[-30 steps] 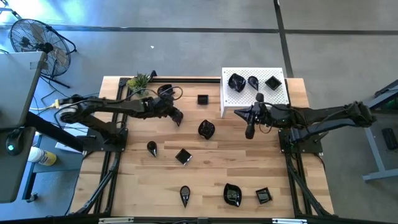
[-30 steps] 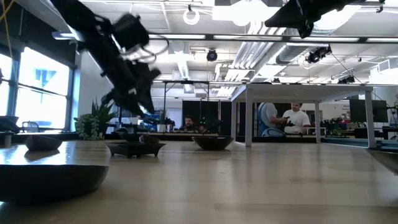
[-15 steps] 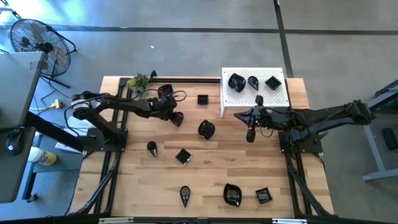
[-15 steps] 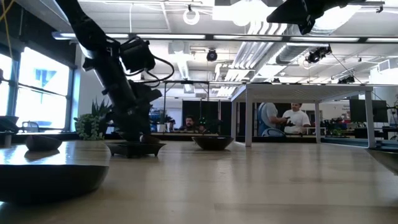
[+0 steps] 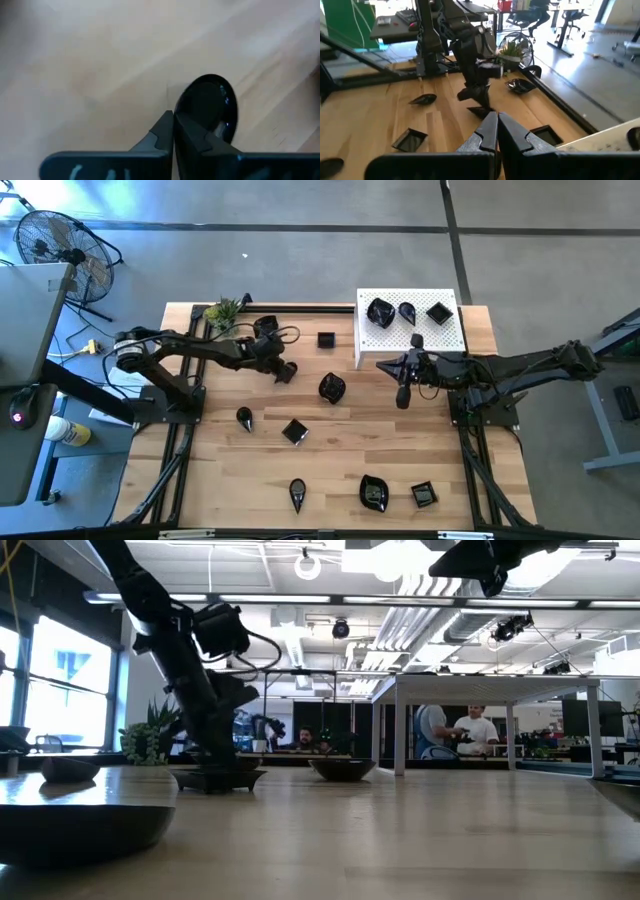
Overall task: Pick & Place Mini shaped plates
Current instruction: Stack the black drop-shaped plate on top of the black drop-shaped plates on the shelf
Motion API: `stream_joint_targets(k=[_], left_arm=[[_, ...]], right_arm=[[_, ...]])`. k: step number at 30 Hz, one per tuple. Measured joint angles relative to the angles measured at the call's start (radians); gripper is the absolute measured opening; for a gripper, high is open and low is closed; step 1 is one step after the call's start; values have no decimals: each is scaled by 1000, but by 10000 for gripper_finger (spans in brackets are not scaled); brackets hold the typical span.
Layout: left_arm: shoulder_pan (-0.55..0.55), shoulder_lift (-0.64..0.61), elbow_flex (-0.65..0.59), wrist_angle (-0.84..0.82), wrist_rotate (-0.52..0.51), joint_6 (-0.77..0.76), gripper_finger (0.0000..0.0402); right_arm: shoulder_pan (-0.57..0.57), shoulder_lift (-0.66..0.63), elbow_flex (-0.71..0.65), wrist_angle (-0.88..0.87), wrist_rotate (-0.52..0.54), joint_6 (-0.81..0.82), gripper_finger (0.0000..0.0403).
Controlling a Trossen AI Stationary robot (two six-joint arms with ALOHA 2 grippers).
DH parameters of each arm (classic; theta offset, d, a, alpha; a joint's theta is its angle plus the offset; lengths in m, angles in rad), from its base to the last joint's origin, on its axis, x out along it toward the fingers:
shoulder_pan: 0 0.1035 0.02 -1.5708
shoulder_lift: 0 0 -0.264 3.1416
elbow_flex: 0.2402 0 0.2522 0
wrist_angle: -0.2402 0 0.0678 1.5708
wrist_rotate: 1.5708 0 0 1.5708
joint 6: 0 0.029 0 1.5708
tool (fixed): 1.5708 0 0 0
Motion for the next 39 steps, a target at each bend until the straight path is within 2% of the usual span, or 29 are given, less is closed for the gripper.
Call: stream_joint_targets(k=[5, 10, 15, 19, 23, 27, 32, 39], left_arm=[[-62, -26, 0, 217, -106, -54, 3], [-171, -30, 0, 525, -288, -76, 2], [-261, -29, 1, 732, -472, 2, 1], [-314, -29, 0, 838, -567, 97, 1], [-366, -29, 0, 958, -639, 225, 0], [-403, -29, 0, 1044, -665, 347, 0], [-438, -28, 0, 1147, -639, 449, 0], [-447, -28, 0, 1209, -586, 453, 0]], right_arm=[[0, 36, 1, -1, 71, 135, 11], [0, 169, 1, 50, 132, 238, 46], [0, 337, 1, 244, 214, 234, 90], [0, 458, 1, 440, 323, 192, 112], [0, 566, 1, 667, 340, 124, 118], [0, 656, 1, 832, 303, 44, 115], [-1, 742, 4, 1034, 174, -15, 107], [-4, 784, 51, 1077, 172, -45, 101]])
